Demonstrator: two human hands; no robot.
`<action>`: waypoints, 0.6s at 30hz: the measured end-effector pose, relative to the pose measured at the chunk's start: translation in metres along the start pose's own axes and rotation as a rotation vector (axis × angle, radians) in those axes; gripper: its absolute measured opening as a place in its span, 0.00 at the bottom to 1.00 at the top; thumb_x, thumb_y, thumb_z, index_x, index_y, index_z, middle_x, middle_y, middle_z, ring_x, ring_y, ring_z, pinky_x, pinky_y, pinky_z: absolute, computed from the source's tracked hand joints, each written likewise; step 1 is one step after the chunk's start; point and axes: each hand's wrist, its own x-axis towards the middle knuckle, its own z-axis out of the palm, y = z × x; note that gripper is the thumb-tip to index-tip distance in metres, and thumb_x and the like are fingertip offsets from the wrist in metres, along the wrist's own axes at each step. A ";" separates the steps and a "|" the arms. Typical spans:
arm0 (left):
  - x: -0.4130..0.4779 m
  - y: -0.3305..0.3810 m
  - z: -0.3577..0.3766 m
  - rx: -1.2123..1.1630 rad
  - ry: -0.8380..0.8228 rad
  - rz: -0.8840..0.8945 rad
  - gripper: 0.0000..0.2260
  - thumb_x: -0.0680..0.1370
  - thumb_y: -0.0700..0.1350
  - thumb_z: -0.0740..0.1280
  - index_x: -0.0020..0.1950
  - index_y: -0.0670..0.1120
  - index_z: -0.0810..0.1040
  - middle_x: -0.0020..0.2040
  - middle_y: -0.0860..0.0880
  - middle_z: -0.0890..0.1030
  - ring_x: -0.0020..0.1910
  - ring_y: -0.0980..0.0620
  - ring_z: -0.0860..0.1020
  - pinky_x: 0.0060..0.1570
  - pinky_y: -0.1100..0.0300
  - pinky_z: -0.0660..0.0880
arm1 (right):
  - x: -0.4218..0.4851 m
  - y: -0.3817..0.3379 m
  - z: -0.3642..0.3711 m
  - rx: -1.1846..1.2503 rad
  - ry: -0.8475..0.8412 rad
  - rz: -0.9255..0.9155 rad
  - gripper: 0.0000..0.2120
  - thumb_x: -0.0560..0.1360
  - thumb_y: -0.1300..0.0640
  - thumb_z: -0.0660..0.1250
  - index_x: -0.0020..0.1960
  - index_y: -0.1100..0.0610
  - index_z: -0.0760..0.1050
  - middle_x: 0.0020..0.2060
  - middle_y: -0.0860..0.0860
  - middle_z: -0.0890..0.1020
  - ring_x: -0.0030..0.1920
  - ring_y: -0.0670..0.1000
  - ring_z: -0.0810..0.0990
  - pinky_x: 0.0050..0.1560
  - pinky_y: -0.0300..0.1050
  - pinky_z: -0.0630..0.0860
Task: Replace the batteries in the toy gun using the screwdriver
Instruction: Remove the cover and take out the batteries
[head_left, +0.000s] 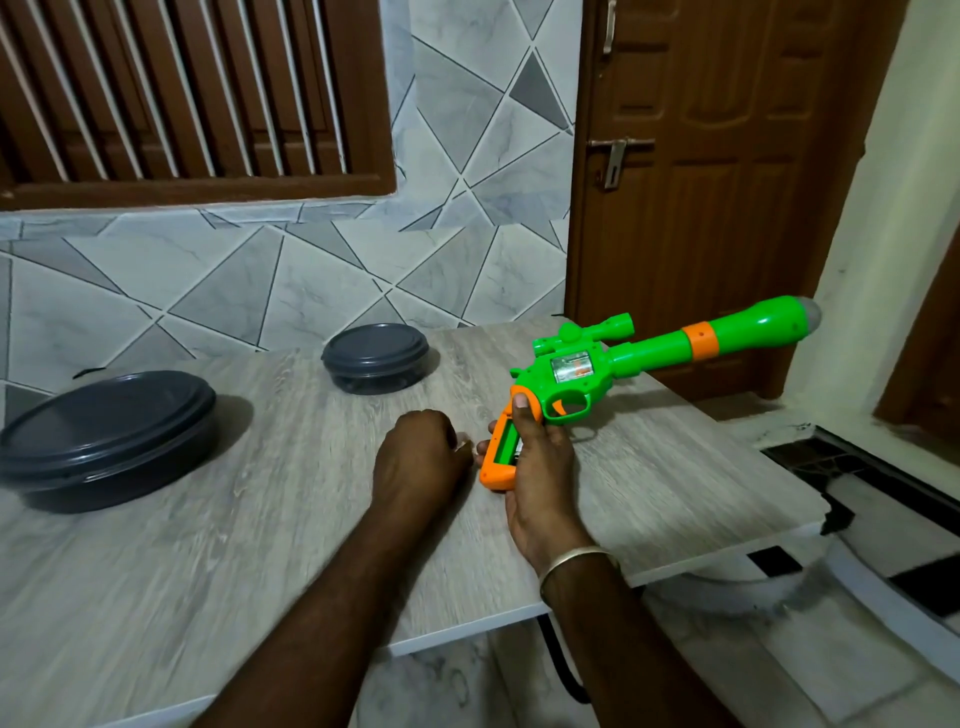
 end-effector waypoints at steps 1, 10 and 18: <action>0.000 0.000 0.000 0.022 0.002 0.005 0.12 0.79 0.52 0.68 0.48 0.44 0.84 0.44 0.45 0.82 0.44 0.48 0.80 0.47 0.53 0.79 | 0.000 0.000 0.000 0.002 -0.003 0.002 0.05 0.78 0.52 0.68 0.45 0.52 0.77 0.34 0.54 0.79 0.31 0.54 0.78 0.34 0.46 0.77; -0.002 -0.013 -0.007 -0.415 0.205 0.109 0.12 0.80 0.43 0.65 0.61 0.48 0.83 0.55 0.47 0.84 0.50 0.50 0.82 0.54 0.52 0.80 | 0.003 0.000 0.000 0.047 -0.009 0.126 0.25 0.80 0.40 0.58 0.59 0.61 0.77 0.37 0.57 0.81 0.32 0.55 0.80 0.31 0.44 0.77; -0.013 -0.002 -0.026 -1.097 0.092 0.270 0.11 0.82 0.35 0.64 0.63 0.44 0.71 0.49 0.44 0.86 0.45 0.46 0.85 0.46 0.54 0.82 | 0.002 -0.002 0.000 0.067 -0.085 0.190 0.20 0.82 0.46 0.54 0.51 0.60 0.78 0.38 0.58 0.80 0.28 0.52 0.78 0.29 0.41 0.76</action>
